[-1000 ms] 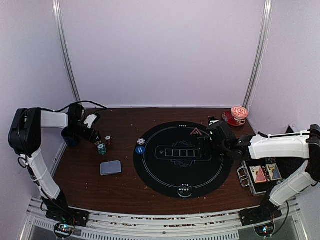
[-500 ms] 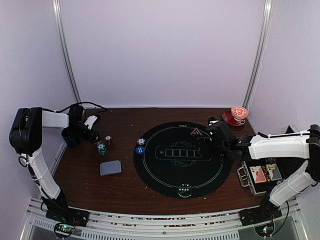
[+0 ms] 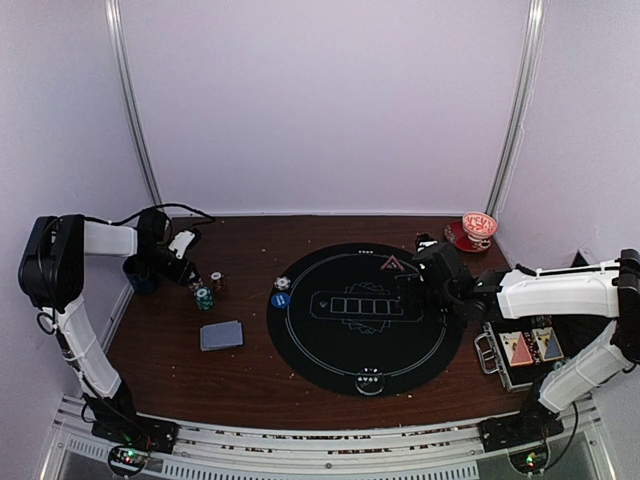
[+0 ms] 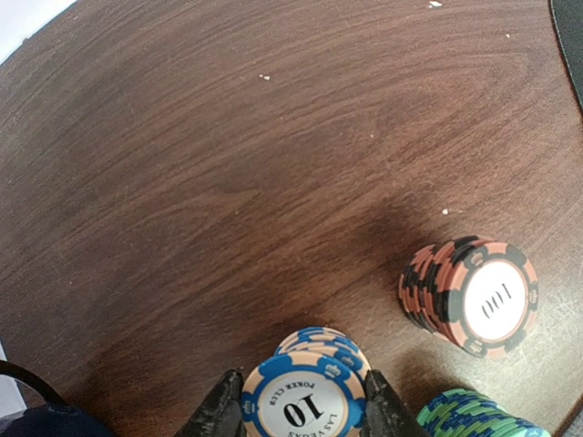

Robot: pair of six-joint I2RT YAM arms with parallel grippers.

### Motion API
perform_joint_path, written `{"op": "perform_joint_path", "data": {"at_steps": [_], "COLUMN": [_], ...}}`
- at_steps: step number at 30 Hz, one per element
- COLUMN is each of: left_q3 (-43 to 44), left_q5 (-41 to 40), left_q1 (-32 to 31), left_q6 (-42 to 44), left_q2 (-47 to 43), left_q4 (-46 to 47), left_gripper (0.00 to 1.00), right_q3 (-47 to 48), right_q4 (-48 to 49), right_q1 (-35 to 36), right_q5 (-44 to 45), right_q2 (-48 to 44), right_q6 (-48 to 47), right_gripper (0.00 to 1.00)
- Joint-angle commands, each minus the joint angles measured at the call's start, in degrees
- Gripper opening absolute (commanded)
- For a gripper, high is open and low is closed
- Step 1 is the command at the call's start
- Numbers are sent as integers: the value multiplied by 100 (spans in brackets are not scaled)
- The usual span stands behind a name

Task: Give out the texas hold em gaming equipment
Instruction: Pick up the pile of poker chips from the pile of poker chips, then place the pile of poker chips at the dealer area.

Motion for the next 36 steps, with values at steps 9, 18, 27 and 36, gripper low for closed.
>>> {"op": "perform_joint_path", "data": {"at_steps": [9,18,27,36], "left_q3": [-63,-140,-631,-836], "left_q5": [325,748,619,737], "left_q1": [26,-66,-1589,-3628], "left_q6": [19,200,747,1082], "left_q2": [-520,-997,-1865,-2012], "left_q4": [95,-60,-152,-129], "left_gripper": [36,34,34,34], "right_q3": [122,119,104,100], "right_q4": [-68,-68,-47,-34], "right_q1": [40,38,38,33], "right_q5": [200,261,329,396], "right_q2": [-22,-39,-9,-25], "right_q6": [-20,-3,-14,-30], "right_gripper": [100,100,100,100]}}
